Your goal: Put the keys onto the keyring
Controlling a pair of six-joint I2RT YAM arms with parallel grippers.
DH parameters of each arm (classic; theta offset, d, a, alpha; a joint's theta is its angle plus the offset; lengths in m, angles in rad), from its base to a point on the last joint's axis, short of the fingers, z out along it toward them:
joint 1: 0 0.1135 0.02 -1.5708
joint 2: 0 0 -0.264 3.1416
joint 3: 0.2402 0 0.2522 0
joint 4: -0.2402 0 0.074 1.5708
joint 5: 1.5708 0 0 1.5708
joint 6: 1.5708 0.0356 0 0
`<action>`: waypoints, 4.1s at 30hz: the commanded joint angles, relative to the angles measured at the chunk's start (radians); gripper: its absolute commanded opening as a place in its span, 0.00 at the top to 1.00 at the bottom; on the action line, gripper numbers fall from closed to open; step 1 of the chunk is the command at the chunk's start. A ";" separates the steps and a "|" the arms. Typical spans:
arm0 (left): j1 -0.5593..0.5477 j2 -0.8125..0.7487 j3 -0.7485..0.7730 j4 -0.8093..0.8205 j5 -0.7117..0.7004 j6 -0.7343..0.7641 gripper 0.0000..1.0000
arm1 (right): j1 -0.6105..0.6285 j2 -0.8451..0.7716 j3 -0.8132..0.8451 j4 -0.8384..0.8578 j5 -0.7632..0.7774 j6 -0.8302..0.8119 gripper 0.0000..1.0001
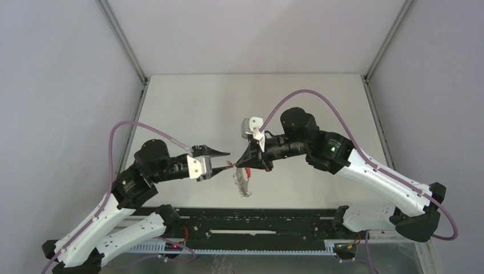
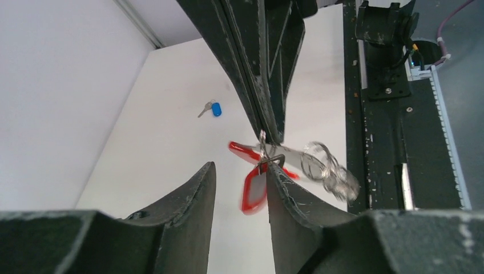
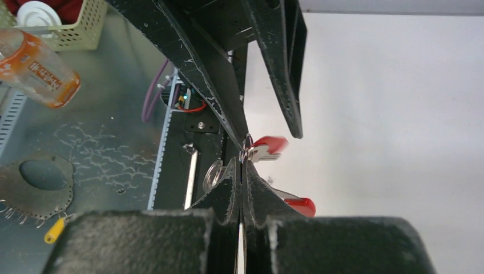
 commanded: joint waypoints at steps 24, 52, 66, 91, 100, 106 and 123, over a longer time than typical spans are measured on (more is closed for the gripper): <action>-0.052 -0.104 -0.091 -0.014 0.042 0.484 0.97 | -0.021 -0.087 -0.206 0.456 0.087 0.319 1.00; -0.073 -0.121 -0.051 0.123 -0.114 0.222 0.65 | -0.067 -0.120 -0.298 0.583 -0.065 0.372 1.00; -0.073 -0.068 -0.037 0.079 -0.037 0.281 0.70 | -0.068 -0.105 -0.297 0.583 -0.102 0.376 1.00; -0.072 -0.074 -0.046 0.024 0.064 0.232 0.66 | -0.077 -0.095 -0.288 0.512 -0.088 0.339 1.00; -0.072 -0.066 -0.026 0.047 0.001 0.182 0.93 | -0.085 -0.106 -0.288 0.516 -0.118 0.339 1.00; -0.073 -0.070 -0.038 0.034 -0.005 0.235 0.99 | -0.085 -0.106 -0.288 0.518 -0.123 0.347 1.00; -0.072 -0.080 -0.005 -0.004 -0.023 0.186 0.60 | -0.099 -0.116 -0.288 0.473 -0.157 0.326 1.00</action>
